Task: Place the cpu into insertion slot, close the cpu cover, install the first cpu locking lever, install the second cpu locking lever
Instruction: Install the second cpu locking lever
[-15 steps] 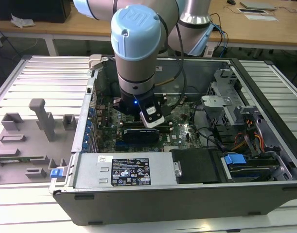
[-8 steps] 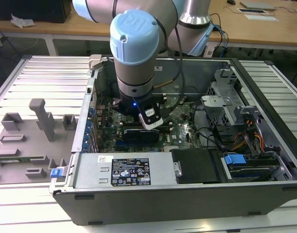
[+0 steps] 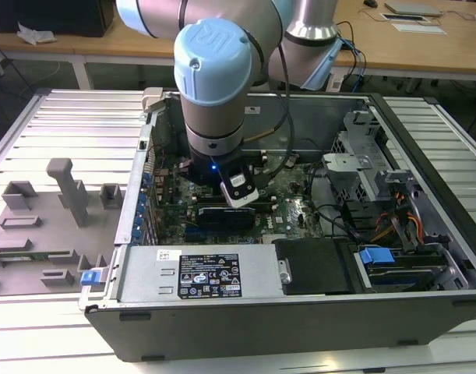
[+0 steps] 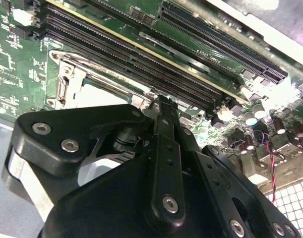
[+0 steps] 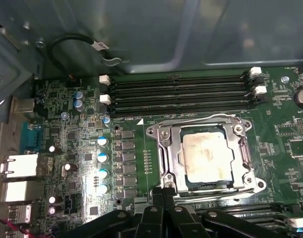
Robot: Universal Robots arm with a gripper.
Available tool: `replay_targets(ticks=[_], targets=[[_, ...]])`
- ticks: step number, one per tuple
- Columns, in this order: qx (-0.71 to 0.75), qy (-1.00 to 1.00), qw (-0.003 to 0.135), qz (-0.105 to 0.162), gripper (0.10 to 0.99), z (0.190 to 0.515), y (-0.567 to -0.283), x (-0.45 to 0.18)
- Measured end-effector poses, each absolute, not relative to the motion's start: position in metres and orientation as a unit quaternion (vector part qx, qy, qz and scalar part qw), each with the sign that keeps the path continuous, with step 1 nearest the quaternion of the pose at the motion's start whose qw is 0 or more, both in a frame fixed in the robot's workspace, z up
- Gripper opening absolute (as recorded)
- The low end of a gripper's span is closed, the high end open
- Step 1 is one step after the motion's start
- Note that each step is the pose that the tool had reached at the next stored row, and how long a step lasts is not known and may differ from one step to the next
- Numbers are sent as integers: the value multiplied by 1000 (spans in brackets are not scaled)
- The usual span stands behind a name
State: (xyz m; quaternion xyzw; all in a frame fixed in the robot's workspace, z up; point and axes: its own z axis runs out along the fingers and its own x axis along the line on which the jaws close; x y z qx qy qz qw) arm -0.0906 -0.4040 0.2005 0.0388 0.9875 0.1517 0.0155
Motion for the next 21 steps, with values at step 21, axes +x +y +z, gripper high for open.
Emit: replay_targets(ticks=[21], targets=[[39,989,16,143,106,196,-403,-96]])
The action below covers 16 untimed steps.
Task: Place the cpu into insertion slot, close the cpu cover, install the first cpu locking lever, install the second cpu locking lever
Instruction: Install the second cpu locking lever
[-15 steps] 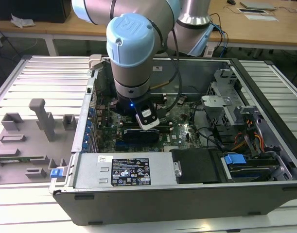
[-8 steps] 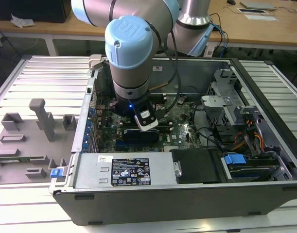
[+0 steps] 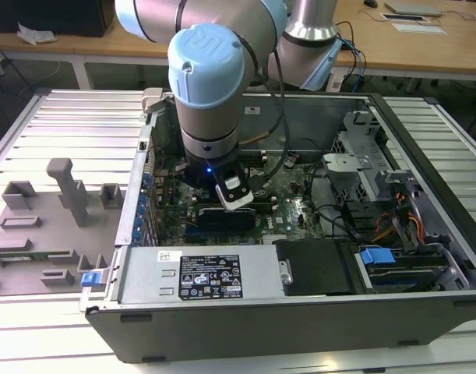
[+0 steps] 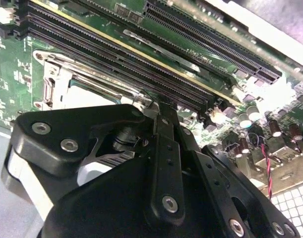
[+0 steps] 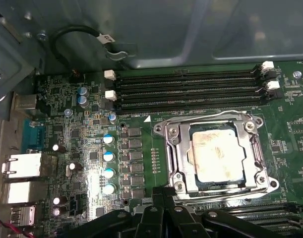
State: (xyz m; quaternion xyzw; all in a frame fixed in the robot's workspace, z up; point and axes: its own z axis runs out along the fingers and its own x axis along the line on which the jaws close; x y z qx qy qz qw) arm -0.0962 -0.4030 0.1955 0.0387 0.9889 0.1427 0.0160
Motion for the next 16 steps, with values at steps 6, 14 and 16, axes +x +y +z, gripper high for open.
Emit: replay_targets(ticks=[6,14,16], targets=[[39,989,16,142,106,224,-402,-96],[42,990,13,136,106,224,-402,-73],[44,991,13,126,106,224,-402,-69]])
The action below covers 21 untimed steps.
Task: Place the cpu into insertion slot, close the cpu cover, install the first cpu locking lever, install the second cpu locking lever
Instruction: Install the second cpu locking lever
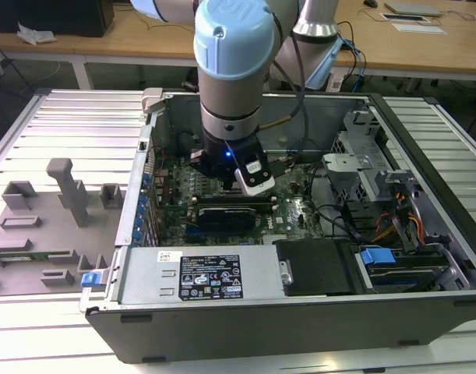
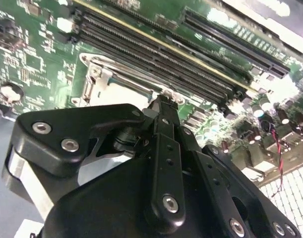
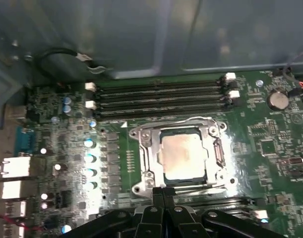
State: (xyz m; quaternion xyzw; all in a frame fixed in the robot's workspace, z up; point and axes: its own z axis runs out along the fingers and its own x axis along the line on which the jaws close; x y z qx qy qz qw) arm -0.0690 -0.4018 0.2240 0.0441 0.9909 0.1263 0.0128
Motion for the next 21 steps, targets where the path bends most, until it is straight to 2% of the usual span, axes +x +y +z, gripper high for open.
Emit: replay_targets(ticks=[6,12,21], targets=[[45,992,12,114,106,224,-398,-50],[45,995,13,91,106,224,-371,-48],[45,995,14,86,106,230,-360,-48]])
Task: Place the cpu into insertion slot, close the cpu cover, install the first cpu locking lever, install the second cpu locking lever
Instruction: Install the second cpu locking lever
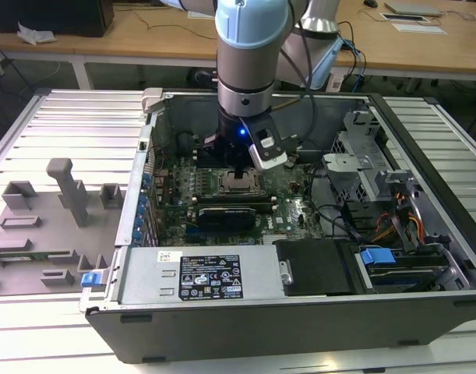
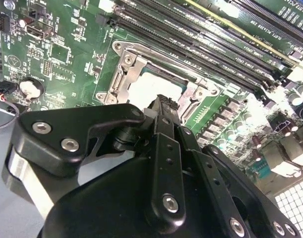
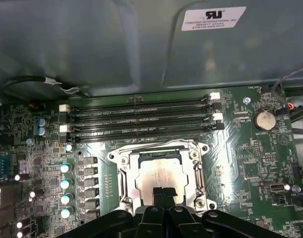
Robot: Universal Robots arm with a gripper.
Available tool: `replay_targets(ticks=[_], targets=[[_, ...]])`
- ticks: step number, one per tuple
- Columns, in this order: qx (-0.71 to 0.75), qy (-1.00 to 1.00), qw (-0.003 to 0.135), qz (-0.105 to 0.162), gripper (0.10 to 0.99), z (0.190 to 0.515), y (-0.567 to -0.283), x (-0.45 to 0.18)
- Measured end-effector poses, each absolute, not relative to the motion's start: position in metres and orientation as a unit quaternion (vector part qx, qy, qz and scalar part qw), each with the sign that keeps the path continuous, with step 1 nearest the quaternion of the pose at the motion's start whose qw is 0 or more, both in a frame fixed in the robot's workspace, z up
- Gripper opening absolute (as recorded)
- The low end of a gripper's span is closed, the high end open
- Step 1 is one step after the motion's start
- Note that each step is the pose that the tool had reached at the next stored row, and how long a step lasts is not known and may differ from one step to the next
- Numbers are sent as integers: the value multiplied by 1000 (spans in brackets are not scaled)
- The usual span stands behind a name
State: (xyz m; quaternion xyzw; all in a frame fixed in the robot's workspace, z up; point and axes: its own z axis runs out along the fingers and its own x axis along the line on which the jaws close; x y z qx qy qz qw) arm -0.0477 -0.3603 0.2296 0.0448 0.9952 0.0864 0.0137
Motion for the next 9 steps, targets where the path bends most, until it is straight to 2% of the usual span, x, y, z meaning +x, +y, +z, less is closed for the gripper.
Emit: replay_targets(ticks=[9], targets=[[45,995,14,86,106,230,-360,-48]])
